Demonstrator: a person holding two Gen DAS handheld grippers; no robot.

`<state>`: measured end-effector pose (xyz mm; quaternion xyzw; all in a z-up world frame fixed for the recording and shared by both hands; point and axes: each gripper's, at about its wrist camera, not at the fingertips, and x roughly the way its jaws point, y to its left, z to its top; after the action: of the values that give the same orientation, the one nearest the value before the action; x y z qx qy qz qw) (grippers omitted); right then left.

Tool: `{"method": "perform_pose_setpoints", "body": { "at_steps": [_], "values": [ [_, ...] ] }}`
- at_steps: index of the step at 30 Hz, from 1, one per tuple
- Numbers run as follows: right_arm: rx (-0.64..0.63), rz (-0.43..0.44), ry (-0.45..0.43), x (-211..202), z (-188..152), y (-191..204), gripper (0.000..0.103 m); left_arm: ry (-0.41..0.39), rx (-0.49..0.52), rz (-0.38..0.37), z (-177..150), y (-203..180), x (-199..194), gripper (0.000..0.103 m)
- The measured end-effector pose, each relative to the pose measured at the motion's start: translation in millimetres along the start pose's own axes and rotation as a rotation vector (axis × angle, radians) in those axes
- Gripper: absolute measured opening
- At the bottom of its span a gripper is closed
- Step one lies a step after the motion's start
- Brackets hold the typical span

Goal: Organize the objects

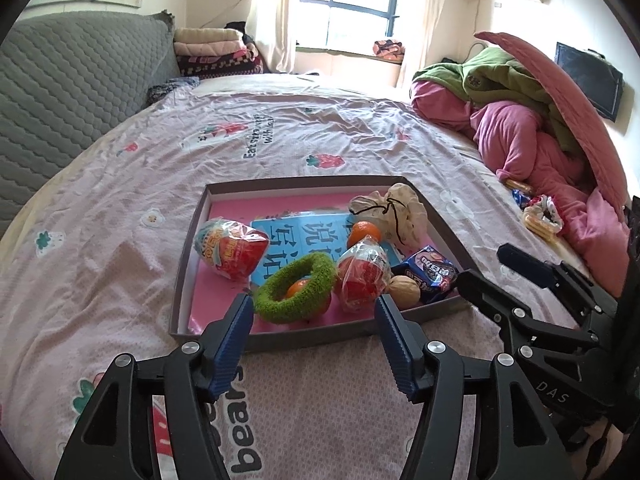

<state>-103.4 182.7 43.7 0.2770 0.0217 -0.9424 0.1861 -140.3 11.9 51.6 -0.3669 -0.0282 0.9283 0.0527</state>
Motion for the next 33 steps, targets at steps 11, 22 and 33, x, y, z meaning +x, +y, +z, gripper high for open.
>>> {"method": "perform_pose_setpoints", "body": {
  "at_steps": [11, 22, 33],
  "values": [
    [0.004, -0.035, -0.089, -26.8, -2.4, 6.0, 0.069, -0.026, 0.006, 0.022, -8.8, -0.4, -24.8, 0.067],
    [-0.032, -0.048, -0.134, -42.4, -8.0, 17.2, 0.077, -0.066, 0.003, 0.046, -11.7, 0.3, -41.3, 0.070],
    [0.000, -0.094, -0.106, -48.6, -18.4, 20.7, 0.081, -0.079, 0.006, 0.080, -31.6, 0.6, -39.8, 0.077]
  ]
}}
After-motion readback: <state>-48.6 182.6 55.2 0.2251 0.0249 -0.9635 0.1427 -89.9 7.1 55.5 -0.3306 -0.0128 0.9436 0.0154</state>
